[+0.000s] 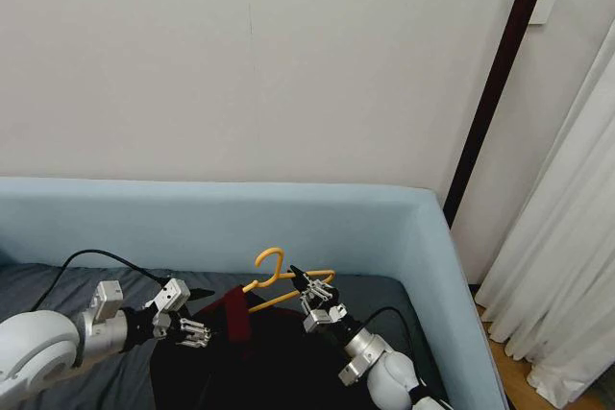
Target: Pick up the clothes from the sofa and hang them on the clothes hanger.
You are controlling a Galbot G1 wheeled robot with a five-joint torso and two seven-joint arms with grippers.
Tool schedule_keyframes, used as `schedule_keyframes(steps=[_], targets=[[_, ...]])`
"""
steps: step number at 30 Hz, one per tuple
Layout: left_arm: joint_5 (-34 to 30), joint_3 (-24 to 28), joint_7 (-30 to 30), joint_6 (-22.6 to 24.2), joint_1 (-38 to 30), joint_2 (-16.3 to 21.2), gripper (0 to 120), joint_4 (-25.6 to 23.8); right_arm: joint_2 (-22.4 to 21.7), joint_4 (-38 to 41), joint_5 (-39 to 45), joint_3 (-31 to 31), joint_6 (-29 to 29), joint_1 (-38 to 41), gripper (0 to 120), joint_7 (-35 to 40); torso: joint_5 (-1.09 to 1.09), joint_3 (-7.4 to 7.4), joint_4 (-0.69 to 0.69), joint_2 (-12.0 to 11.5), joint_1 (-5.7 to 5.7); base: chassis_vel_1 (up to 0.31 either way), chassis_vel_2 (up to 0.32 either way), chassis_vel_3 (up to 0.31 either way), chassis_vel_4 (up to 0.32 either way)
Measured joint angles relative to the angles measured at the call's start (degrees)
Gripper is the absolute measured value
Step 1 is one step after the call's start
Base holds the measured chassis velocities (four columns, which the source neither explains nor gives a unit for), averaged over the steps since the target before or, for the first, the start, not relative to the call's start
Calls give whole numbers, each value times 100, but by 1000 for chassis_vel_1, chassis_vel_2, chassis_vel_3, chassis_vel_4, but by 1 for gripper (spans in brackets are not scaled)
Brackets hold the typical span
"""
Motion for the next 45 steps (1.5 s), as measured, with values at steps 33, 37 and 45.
schedule_keyframes(steps=[33,37,45], targets=[[512,187,327,-453,-191,-228,2,614,-114,-37,1207,-275,157,45,48,-142,0,0,0,0,0,0,0,0,0],[541,196,389,-533,-236,-273,2,816,-258,44,2341,-491,-280,-62,60,-353,0,0,0,0,0,0,0,0,0],[708,195,492,-686,-200,-411,2,1156,-465,-399,4974,-715,-2015,4,91,-1048,0,0,-1,0,-1,0,0,0,0]])
